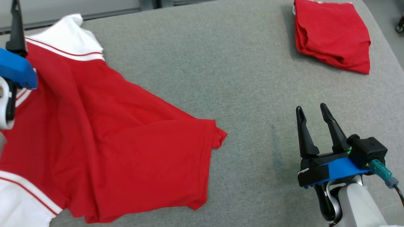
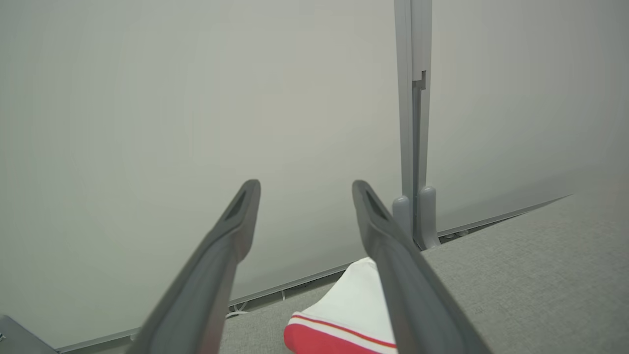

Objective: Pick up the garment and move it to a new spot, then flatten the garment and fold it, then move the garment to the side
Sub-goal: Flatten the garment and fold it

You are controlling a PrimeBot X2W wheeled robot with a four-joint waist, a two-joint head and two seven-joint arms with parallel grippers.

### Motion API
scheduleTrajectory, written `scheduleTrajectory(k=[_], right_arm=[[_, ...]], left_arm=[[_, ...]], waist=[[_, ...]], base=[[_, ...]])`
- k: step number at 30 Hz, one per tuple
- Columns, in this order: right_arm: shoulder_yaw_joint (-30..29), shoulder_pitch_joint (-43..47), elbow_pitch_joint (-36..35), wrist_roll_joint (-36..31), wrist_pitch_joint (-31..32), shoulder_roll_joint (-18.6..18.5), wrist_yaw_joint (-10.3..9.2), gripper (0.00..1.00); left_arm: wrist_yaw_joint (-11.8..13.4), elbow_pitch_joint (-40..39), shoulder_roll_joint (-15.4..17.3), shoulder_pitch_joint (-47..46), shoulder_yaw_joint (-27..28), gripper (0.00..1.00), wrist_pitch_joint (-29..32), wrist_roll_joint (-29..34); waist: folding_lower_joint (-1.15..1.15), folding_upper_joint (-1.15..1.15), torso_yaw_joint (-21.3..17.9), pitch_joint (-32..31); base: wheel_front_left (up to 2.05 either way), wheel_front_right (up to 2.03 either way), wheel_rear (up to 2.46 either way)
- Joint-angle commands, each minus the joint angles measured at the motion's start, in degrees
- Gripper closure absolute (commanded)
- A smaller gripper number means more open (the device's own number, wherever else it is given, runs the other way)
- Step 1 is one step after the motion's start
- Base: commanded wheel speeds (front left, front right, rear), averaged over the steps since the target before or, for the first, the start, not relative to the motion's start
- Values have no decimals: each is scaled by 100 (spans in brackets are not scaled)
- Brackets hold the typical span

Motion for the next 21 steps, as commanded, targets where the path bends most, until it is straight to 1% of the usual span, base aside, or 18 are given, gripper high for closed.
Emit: scheduleTrajectory(k=[1, 5, 8, 10, 11, 12, 18, 21], right_arm=[[-15, 78, 22, -31, -20, -17, 1, 0], [-54, 204, 62, -67, -20, -17, 1, 0], [-78, 289, 116, -92, -20, -16, 1, 0], [-118, 363, 145, -114, -20, -19, 1, 0], [-135, 400, 156, -125, -20, -17, 1, 0], [-135, 400, 156, -125, -20, -17, 1, 0], [-205, 573, 212, -157, -20, -19, 1, 0], [-254, 658, 227, -184, -20, -18, 1, 0]], left_arm=[[54, -345, -58, 354, 350, 0, -22, 187], [87, -1166, -264, 1216, 1204, 0, -19, 609], [64, -1654, -460, 1862, 1752, 0, -19, 925], [-5, -1927, -610, 2314, 2055, 0, -19, 1143], [-32, -2047, -688, 2499, 2199, 0, -19, 1244], [-32, -2047, -688, 2499, 2199, 0, -19, 1244], [-247, -2691, -1216, 3533, 2999, 0, -19, 1716], [-403, -2857, -1499, 3985, 3290, 0, -19, 1932]], waist=[[0, -1, 74, -116], [0, -1, 279, -379], [0, -1, 455, -583], [0, -1, 580, -708], [0, -1, 645, -771], [0, -1, 645, -771], [0, -1, 1009, -1027], [0, -1, 1192, -1113]], base=[[0, 0, 0], [0, 0, 0], [0, 0, 0], [0, 0, 0], [0, 0, 0], [0, 0, 0], [0, 0, 0], [0, 0, 0]])
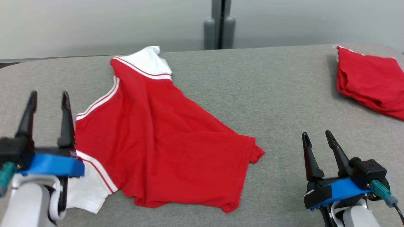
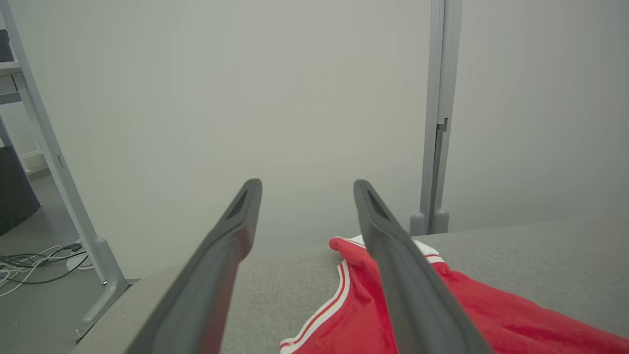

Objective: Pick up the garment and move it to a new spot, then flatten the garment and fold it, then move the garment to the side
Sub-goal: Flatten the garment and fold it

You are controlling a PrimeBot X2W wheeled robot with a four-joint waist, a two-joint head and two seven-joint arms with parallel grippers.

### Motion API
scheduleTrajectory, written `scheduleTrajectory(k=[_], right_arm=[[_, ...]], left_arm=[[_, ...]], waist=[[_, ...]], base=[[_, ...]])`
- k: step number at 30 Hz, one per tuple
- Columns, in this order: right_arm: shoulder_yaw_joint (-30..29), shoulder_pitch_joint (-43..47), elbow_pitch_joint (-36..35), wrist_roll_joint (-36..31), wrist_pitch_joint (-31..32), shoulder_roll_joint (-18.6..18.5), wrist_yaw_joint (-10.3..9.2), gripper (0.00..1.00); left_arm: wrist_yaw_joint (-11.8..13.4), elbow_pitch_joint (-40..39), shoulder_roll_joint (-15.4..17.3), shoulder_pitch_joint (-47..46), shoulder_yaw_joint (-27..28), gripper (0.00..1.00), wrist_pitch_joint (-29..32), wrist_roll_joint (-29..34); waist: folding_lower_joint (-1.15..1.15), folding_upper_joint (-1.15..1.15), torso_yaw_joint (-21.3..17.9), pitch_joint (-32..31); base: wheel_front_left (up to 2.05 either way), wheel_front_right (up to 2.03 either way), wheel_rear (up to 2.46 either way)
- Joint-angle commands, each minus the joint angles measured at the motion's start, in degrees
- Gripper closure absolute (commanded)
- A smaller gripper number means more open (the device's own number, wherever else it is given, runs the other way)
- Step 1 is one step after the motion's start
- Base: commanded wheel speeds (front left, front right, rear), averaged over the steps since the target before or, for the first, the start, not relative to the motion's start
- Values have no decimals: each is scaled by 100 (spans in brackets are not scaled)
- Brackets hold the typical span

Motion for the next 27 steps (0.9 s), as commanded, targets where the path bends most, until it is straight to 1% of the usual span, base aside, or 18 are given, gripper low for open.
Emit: scheduleTrajectory(k=[1, 5, 7, 11, 16, 19, 22, 27], right_arm=[[-32, 86, 11, -42, -20, -20, 1, 0], [-117, 148, 5, -64, -19, -20, 1, 0], [-143, 158, 19, -81, -20, -20, 1, 0], [-158, 201, 67, -86, -20, -20, 1, 0], [-139, 300, 95, -53, -20, -19, 1, 0], [-166, 354, 117, -39, -20, -19, 1, 0], [-186, 453, 160, -34, -20, -19, 1, 0], [-165, 556, 250, 2, -20, -20, 1, 0]], left_arm=[[-61, -55, -90, 176, 80, 0, -14, 105], [-265, -93, -372, 572, 243, 0, -14, 391], [-317, -84, -494, 721, 349, 0, -14, 511], [-369, -167, -770, 1046, 601, 0, -14, 674], [-401, -367, -1145, 1444, 1056, 0, -14, 766], [-483, -464, -1332, 1654, 1225, 0, -14, 861], [-559, -544, -1474, 1829, 1301, 0, -13, 978], [-682, -566, -1602, 1977, 1301, 0, -14, 1072]], waist=[[1, 0, 73, -3], [1, 0, 286, -59], [1, 0, 359, -85], [1, 0, 447, -169], [1, 0, 475, -280], [1, 0, 495, -333], [1, 0, 514, -395], [1, 0, 525, -482]], base=[[0, 0, 0], [0, 0, 0], [0, 0, 0], [0, 0, 0], [0, 0, 0], [0, 0, 0], [0, 0, 0], [0, 0, 0]])
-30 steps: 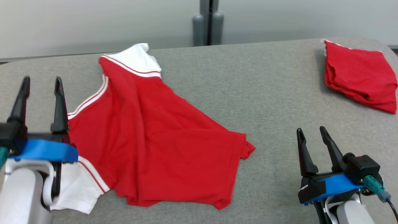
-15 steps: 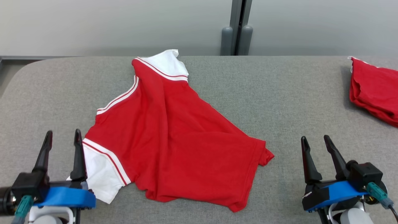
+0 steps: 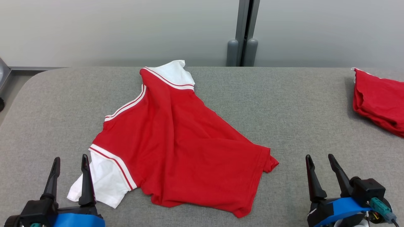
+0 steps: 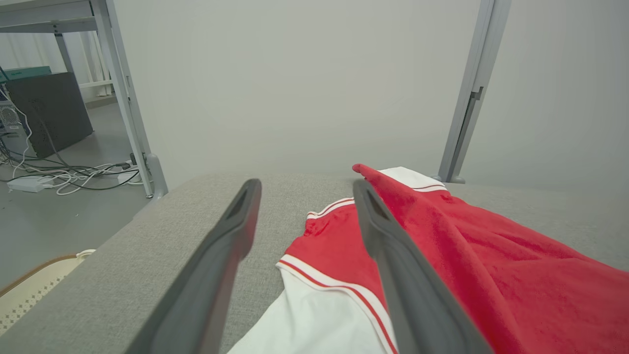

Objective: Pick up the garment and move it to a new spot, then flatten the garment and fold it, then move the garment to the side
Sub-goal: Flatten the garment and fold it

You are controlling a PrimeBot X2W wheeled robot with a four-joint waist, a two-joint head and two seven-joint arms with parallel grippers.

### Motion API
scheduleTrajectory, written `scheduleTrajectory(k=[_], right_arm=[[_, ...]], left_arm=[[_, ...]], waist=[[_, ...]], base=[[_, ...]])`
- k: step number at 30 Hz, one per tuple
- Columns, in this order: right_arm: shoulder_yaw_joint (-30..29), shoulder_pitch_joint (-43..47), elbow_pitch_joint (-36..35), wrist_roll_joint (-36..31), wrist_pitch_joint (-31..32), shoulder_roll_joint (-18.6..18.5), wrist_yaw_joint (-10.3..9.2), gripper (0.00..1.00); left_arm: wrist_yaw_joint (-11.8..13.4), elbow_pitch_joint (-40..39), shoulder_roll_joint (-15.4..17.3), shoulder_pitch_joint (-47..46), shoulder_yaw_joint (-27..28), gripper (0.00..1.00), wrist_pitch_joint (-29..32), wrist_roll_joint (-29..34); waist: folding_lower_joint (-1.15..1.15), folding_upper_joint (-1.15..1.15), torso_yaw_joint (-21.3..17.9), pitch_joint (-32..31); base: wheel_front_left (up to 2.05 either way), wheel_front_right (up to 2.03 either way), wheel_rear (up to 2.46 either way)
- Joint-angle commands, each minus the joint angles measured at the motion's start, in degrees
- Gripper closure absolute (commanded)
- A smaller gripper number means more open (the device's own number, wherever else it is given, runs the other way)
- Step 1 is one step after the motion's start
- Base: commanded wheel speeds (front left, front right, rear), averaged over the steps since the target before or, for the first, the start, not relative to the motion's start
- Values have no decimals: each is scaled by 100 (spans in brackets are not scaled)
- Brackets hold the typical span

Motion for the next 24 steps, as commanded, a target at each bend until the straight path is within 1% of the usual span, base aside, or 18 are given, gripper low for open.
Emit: scheduleTrajectory(k=[1, 9, 16, 20, 24], right_arm=[[15, 84, 47, 38, -20, -18, 1, 0], [106, 139, 260, 25, -20, -18, 1, 0], [497, -527, 549, -176, -20, -19, 1, 0], [657, -1108, 1015, -352, -20, -18, 1, 0], [770, -1602, 1833, -500, -14, -20, 1, 0]], left_arm=[[-47, 6, -17, 85, -4, 0, -14, 80], [-84, 117, -135, 143, 153, 0, -13, 149], [-98, 156, -179, 59, 145, 0, -14, 218], [-104, 147, -199, -60, 66, 0, -14, 208], [-106, 141, -206, -141, -48, 0, -14, 145]], waist=[[0, 0, -11, -26], [0, 0, -14, -168], [0, 0, 16, -181], [0, 0, 103, -112], [0, 0, 206, 5]], base=[[0, 0, 0], [0, 0, 0], [0, 0, 0], [0, 0, 0], [0, 0, 0]])
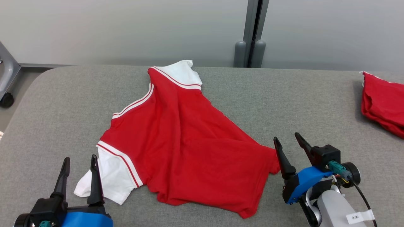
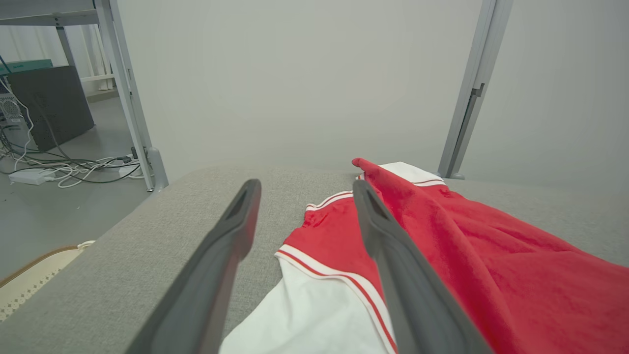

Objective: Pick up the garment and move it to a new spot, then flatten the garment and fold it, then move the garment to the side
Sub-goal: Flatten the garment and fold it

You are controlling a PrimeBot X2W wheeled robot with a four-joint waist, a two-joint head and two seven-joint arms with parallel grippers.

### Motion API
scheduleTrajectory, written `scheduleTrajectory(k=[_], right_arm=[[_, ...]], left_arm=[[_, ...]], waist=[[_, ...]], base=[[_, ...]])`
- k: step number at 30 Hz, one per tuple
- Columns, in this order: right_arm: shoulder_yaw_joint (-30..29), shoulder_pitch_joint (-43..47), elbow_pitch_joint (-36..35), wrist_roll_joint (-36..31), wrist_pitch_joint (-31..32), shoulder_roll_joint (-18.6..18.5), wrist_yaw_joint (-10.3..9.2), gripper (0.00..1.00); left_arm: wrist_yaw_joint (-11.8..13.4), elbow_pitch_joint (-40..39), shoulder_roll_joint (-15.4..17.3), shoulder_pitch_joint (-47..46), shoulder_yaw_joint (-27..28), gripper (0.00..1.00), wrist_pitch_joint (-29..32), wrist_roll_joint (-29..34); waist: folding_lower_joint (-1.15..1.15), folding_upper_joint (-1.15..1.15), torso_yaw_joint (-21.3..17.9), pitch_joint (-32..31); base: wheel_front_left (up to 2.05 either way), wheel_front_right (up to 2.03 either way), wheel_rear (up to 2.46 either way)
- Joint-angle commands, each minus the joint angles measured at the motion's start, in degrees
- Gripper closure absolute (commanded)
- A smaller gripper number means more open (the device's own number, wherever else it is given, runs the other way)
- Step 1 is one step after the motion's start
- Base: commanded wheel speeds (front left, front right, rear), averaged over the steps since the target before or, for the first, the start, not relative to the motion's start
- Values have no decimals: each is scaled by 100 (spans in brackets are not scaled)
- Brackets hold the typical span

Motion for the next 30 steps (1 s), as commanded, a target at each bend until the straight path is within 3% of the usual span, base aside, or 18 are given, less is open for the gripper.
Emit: scheduleTrajectory(k=[1, 7, 13, 14, 15, 21, 30], right_arm=[[34, -193, 372, -85, -14, -19, 1, 0], [158, -535, 1427, -148, -20, -21, 1, 0], [347, -592, 1932, -46, -20, -20, 1, 0], [413, -590, 1998, -7, -17, -20, 1, 36], [456, -612, 2022, 24, -16, -20, 1, 100], [325, -834, 1852, -19, -19, -36, 1, 100], [-545, -1726, 1444, -512, -19, -715, 0, 100]], left_arm=[[-46, -4, 1, -130, -45, 0, -14, -27], [-30, 18, -10, -244, -73, 0, -14, -84], [-31, 5, -29, -245, -39, 0, -14, -88], [-31, 7, -34, -251, -32, 0, -14, -86], [-31, 11, -41, -262, -26, 0, -14, -84], [-31, 7, -64, -332, -12, 0, -14, -76], [-31, -29, -92, -522, -72, 0, -14, -102]], waist=[[0, 0, 74, 81], [0, 0, 177, 226], [0, 0, 166, 289], [0, 0, 154, 296], [0, 0, 144, 302], [0, 0, 98, 342], [0, 0, 216, 554]], base=[[0, 0, 0], [0, 0, 0], [0, 0, 0], [0, 0, 0], [0, 0, 0], [0, 0, 0], [0, 0, 0]])
